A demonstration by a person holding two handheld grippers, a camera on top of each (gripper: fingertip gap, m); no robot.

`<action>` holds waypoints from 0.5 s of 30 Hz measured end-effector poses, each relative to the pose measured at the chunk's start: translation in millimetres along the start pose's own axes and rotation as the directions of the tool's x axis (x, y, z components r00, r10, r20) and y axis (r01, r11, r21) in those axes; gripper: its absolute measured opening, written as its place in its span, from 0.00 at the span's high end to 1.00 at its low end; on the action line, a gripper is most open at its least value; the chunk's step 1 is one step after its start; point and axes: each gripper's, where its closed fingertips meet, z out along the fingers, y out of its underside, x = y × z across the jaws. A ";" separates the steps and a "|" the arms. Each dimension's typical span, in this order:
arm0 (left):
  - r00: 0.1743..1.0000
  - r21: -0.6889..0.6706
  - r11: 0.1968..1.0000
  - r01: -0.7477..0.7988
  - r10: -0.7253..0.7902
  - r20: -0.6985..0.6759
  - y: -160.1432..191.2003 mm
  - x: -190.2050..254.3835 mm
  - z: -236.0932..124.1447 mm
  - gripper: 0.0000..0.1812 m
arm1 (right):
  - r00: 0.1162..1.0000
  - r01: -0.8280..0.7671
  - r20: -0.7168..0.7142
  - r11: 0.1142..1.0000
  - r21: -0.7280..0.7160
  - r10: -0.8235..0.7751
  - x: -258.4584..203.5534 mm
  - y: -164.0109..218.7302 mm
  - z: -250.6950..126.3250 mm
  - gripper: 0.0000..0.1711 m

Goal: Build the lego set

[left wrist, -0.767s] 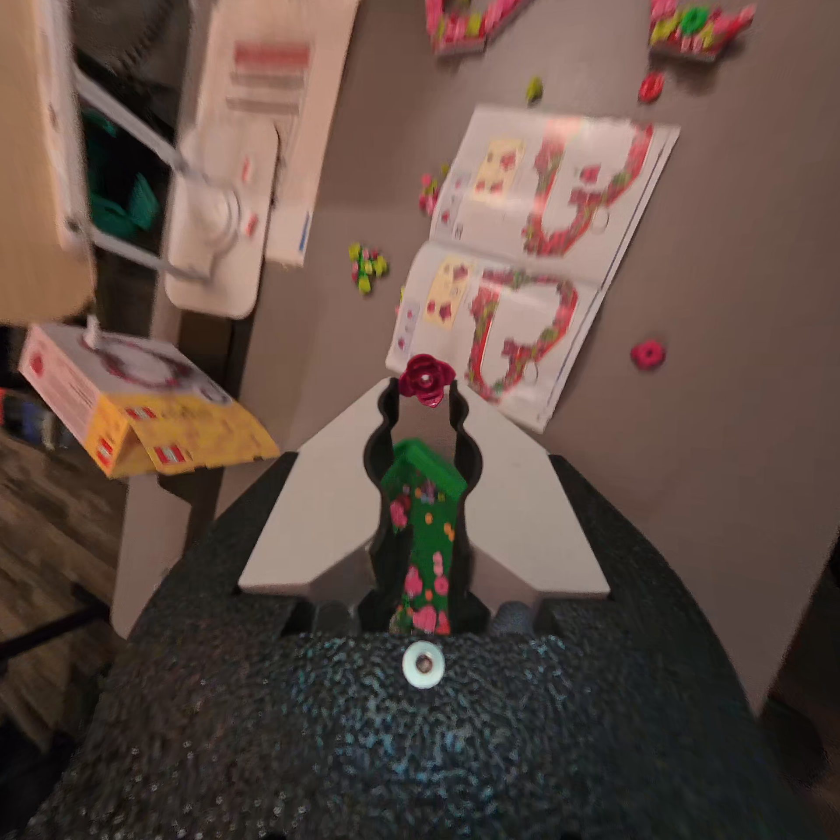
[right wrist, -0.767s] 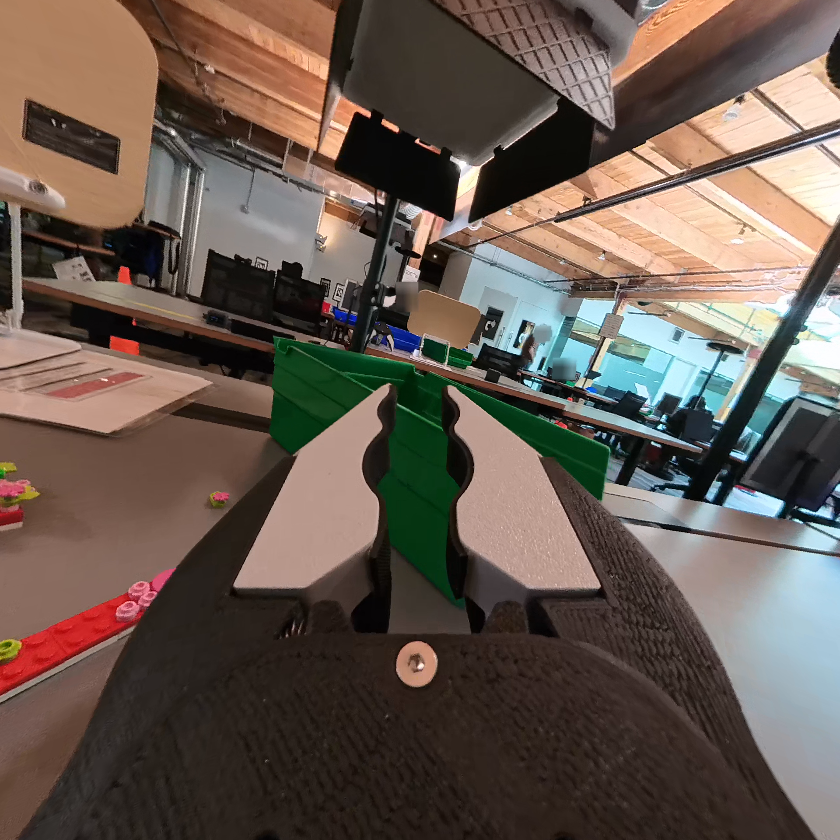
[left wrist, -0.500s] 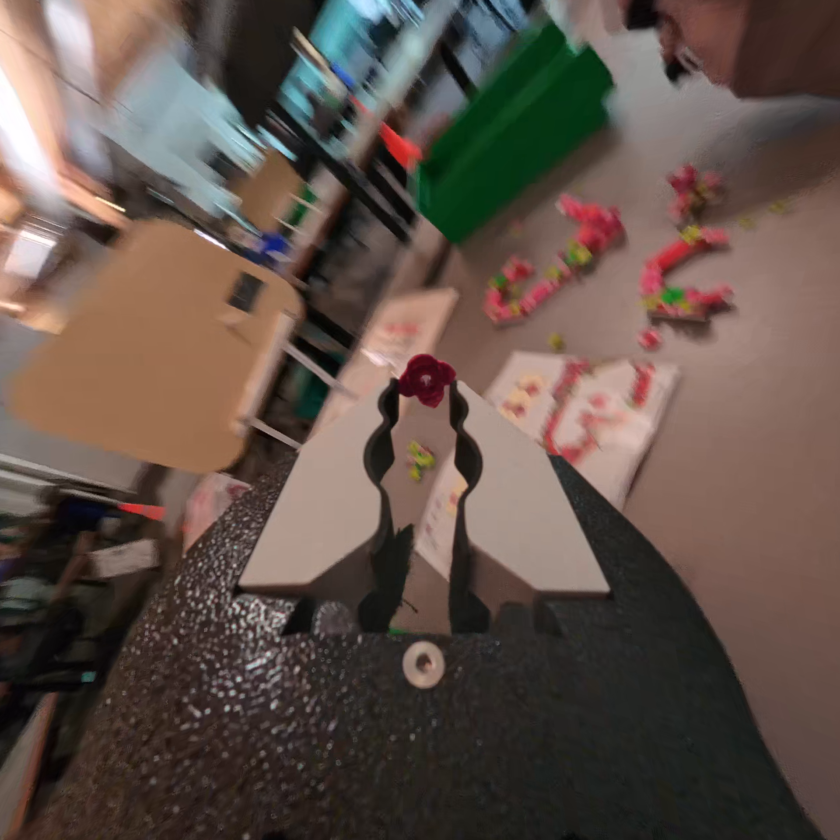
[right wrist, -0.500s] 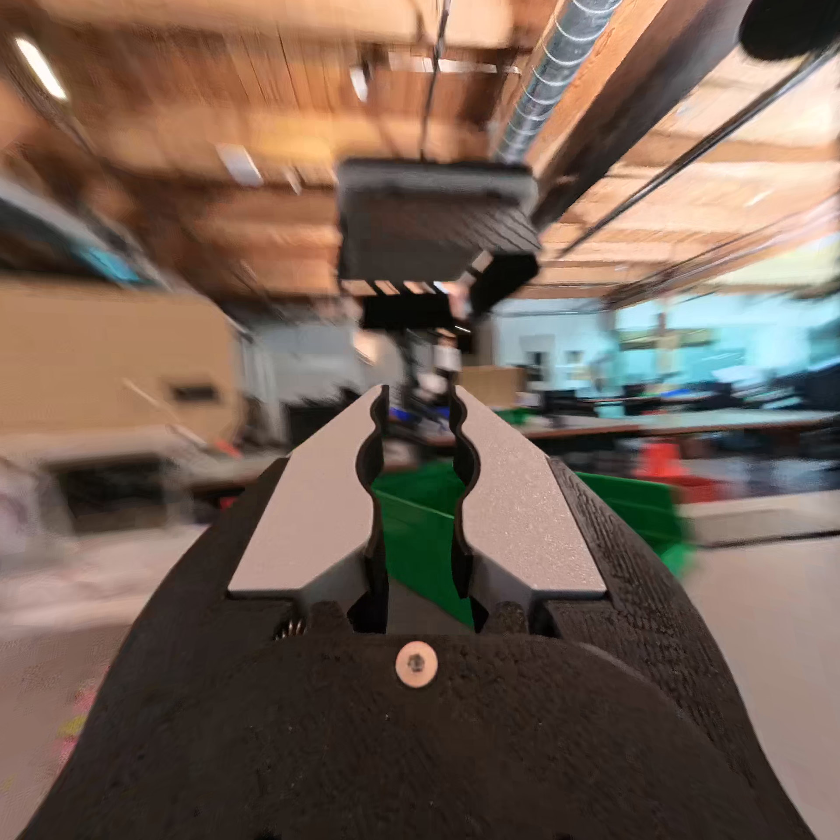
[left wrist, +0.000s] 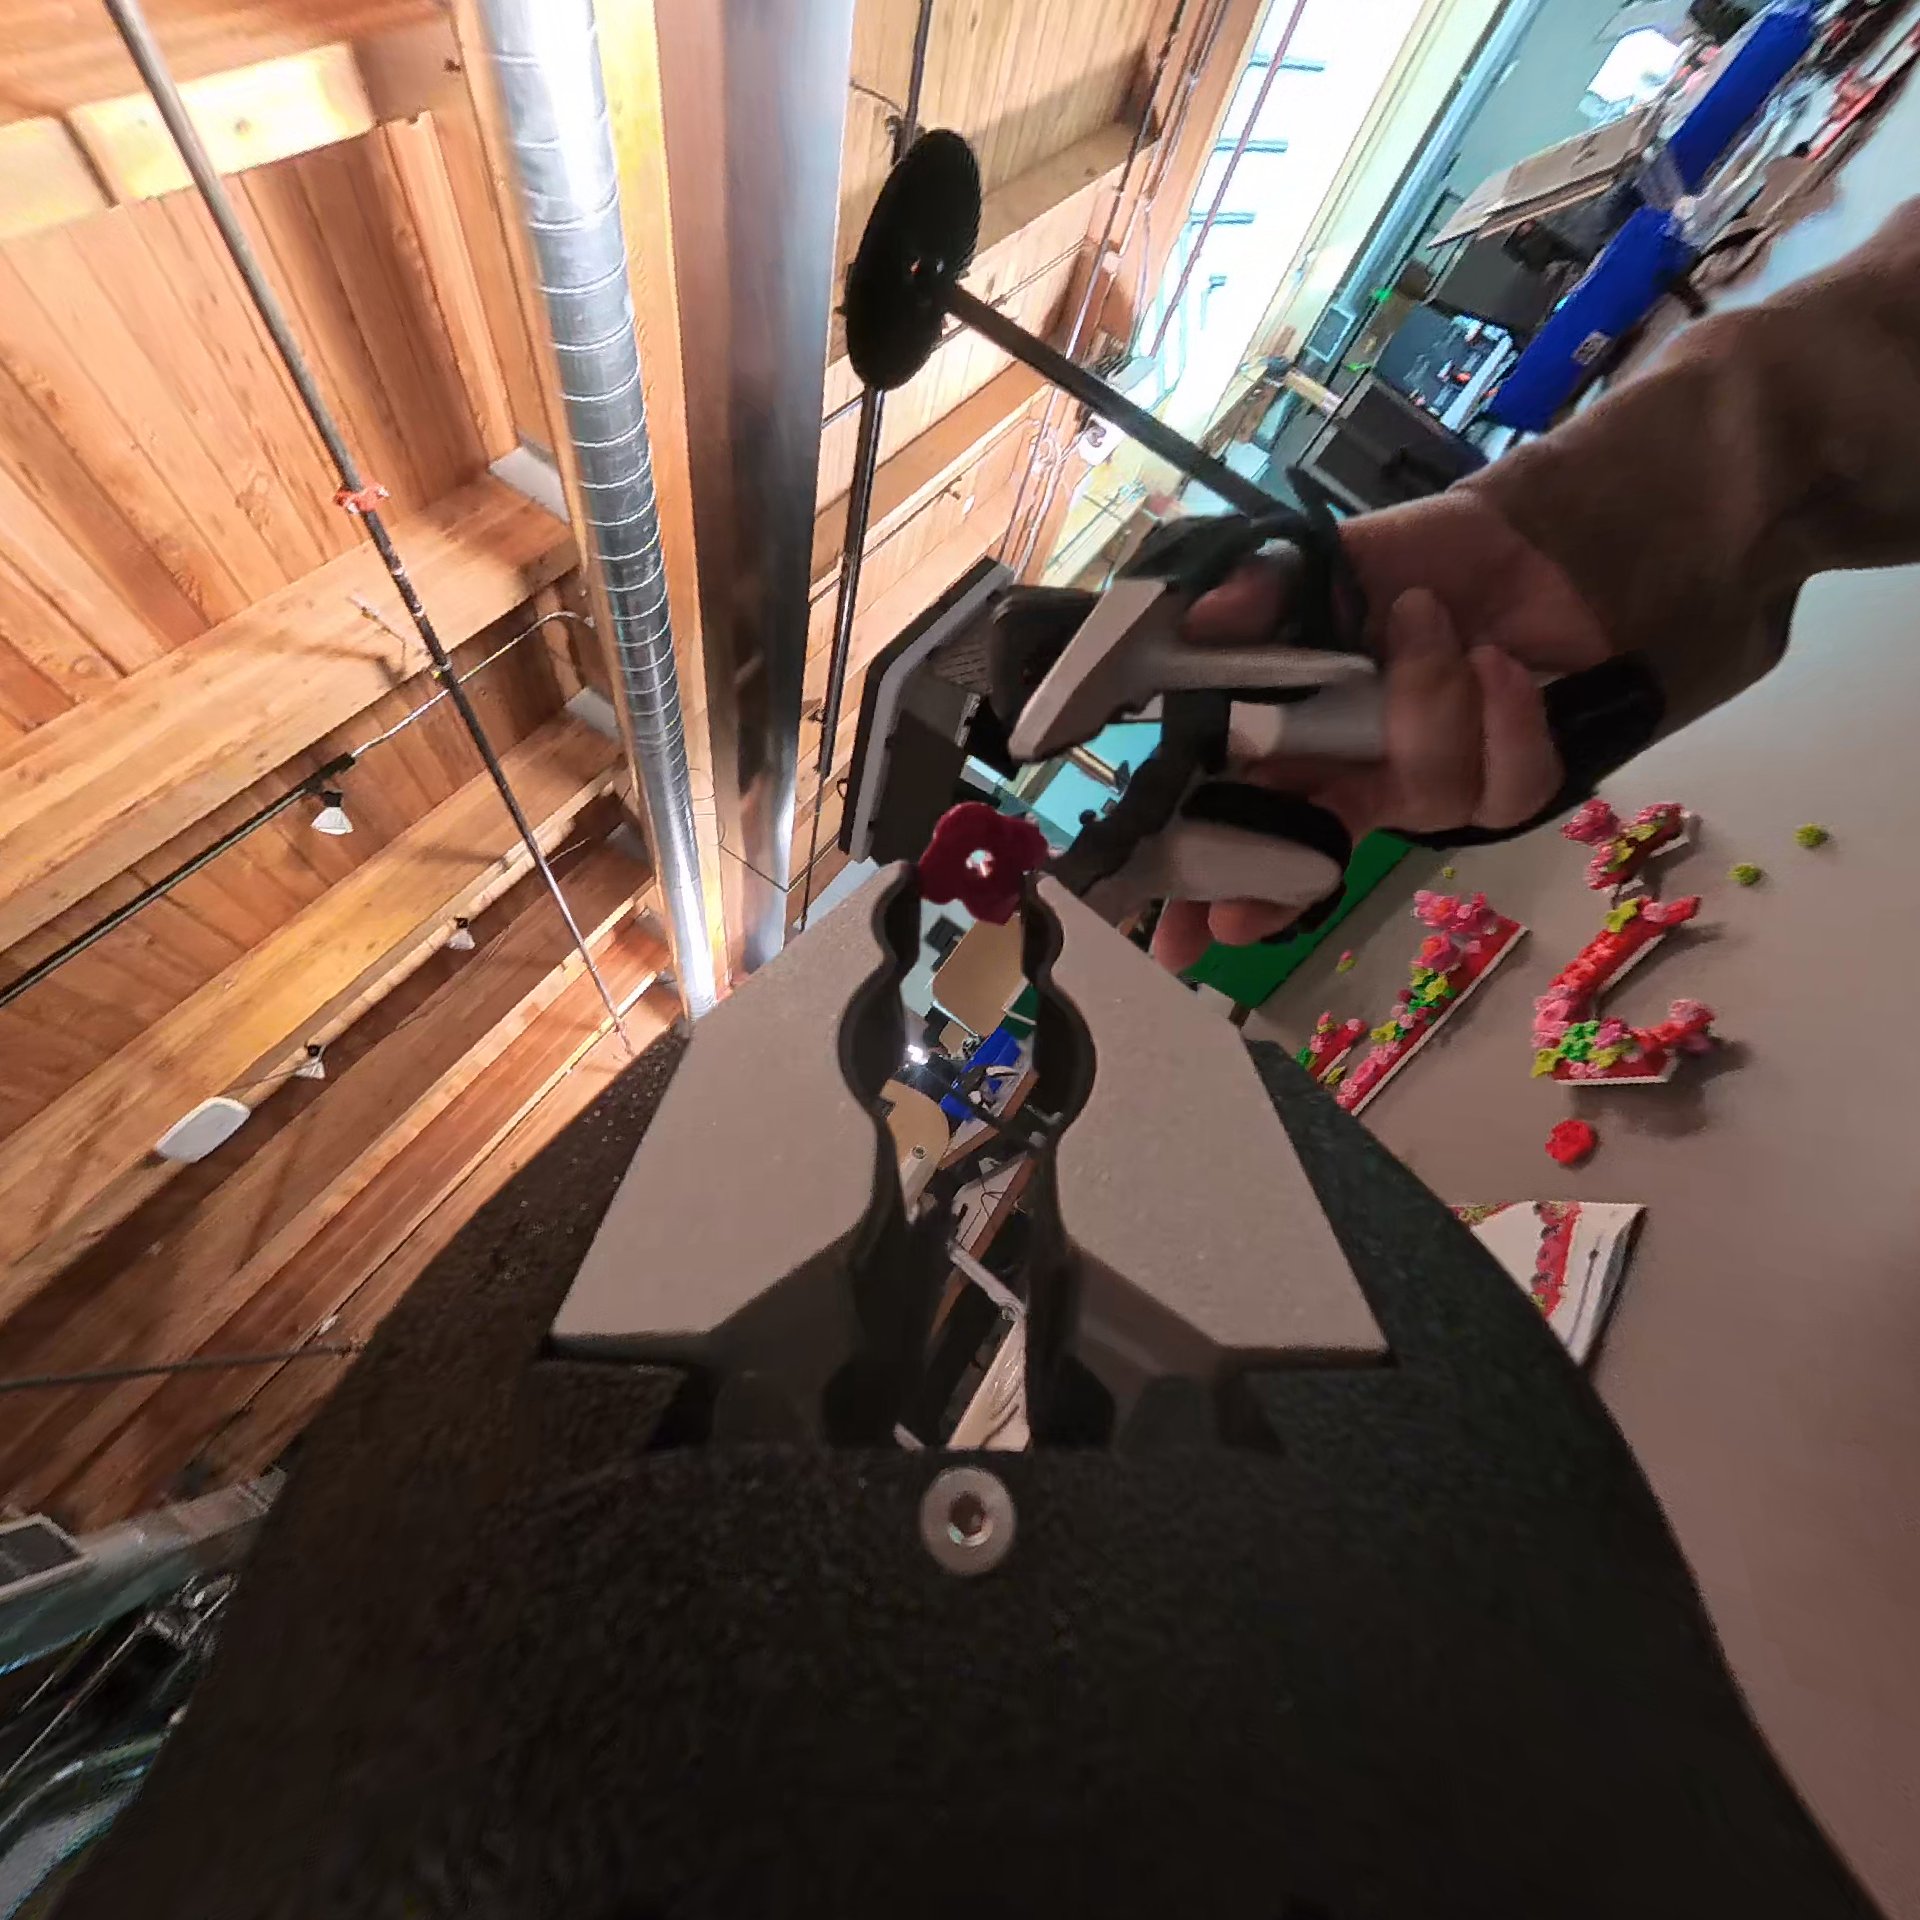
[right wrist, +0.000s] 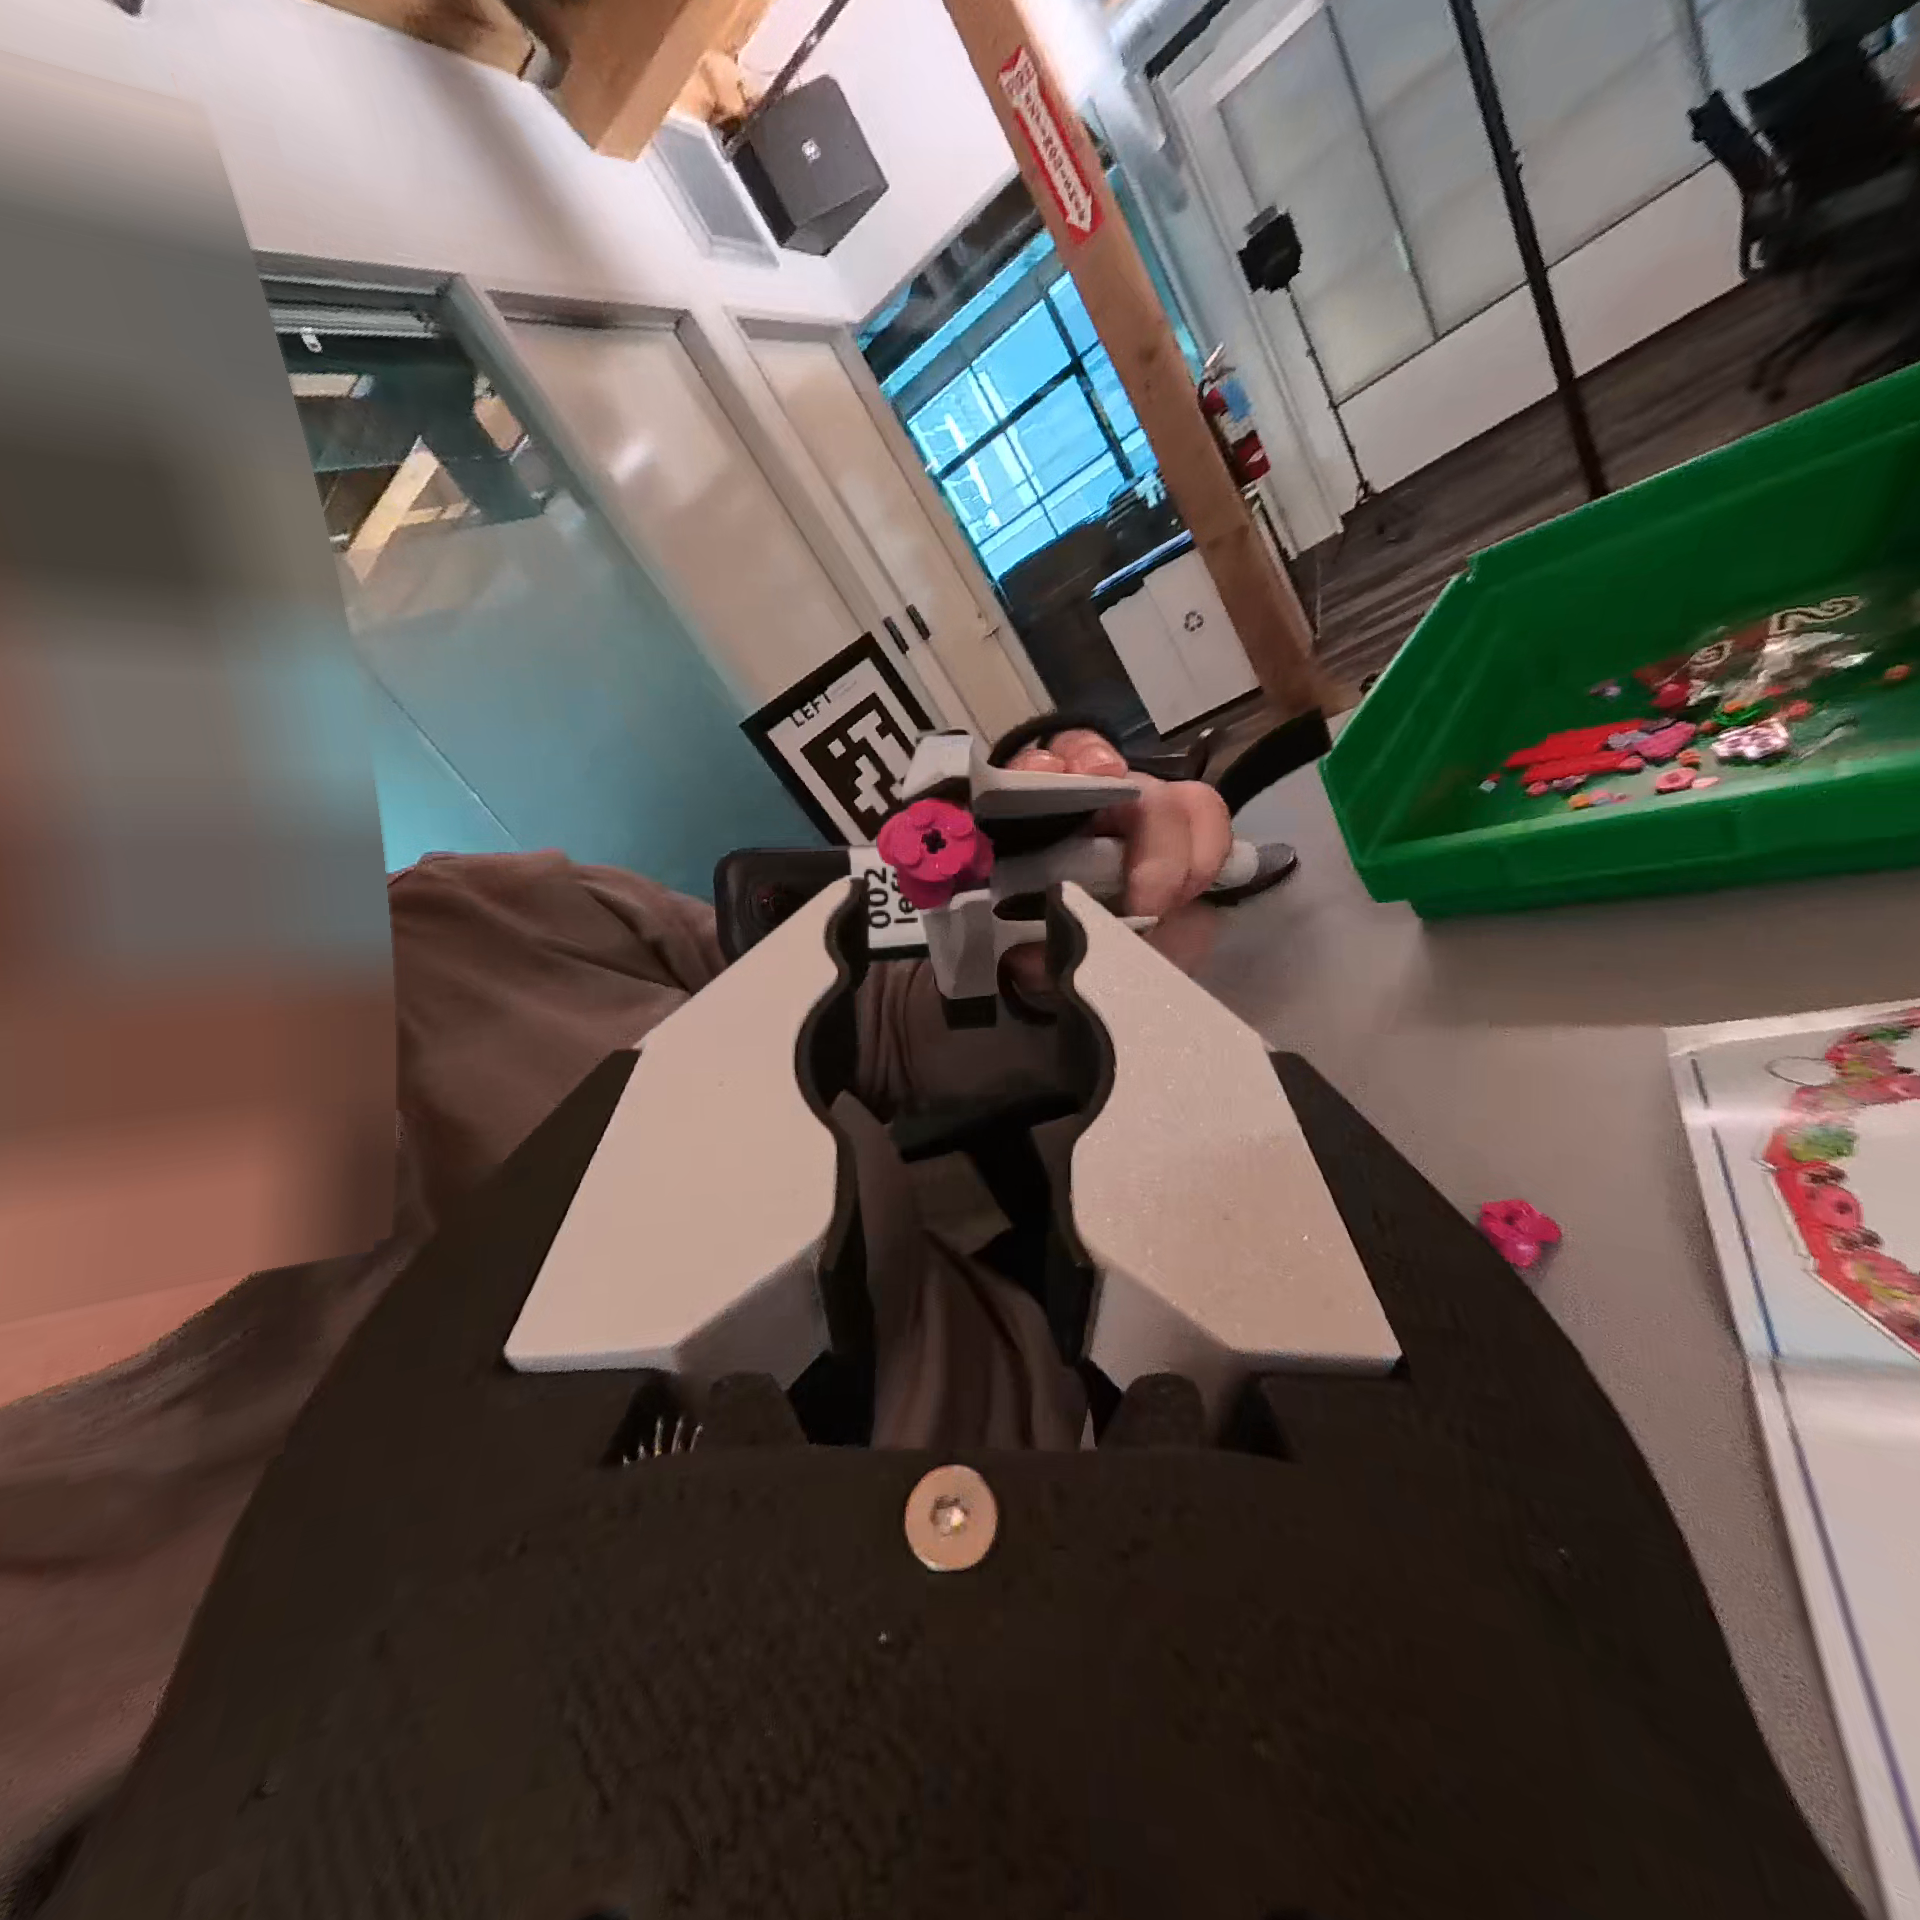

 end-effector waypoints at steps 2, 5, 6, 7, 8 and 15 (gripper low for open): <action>1.000 -0.009 1.000 -0.013 0.012 -0.015 0.0 1.7 -2.2 0.91 | 1.000 0.000 0.018 1.000 -0.003 0.000 -1.9 4.2 5.8 0.82; 1.000 -0.008 1.000 -0.006 0.006 -0.026 2.5 3.1 -6.9 0.91 | 1.000 0.006 0.002 1.000 0.014 -0.006 -0.1 5.1 11.0 0.83; 0.999 -0.007 1.000 -0.003 0.003 -0.032 3.9 4.7 -8.5 0.91 | 1.000 0.001 -0.009 1.000 0.015 -0.001 2.0 5.8 12.2 0.84; 0.999 -0.007 1.000 -0.002 0.002 -0.035 5.4 6.3 -9.8 0.91 | 1.000 -0.003 -0.012 1.000 0.010 0.003 3.3 7.5 13.3 0.84; 0.999 -0.010 1.000 -0.004 0.003 -0.041 7.4 8.5 -11.1 0.91 | 1.000 -0.009 -0.010 1.000 0.002 0.009 4.0 9.8 14.6 0.84; 0.991 -0.017 1.000 0.002 -0.004 -0.136 15.8 22.4 -20.8 0.91 | 1.000 -0.009 -0.027 0.999 -0.040 0.008 17.3 28.9 20.7 0.88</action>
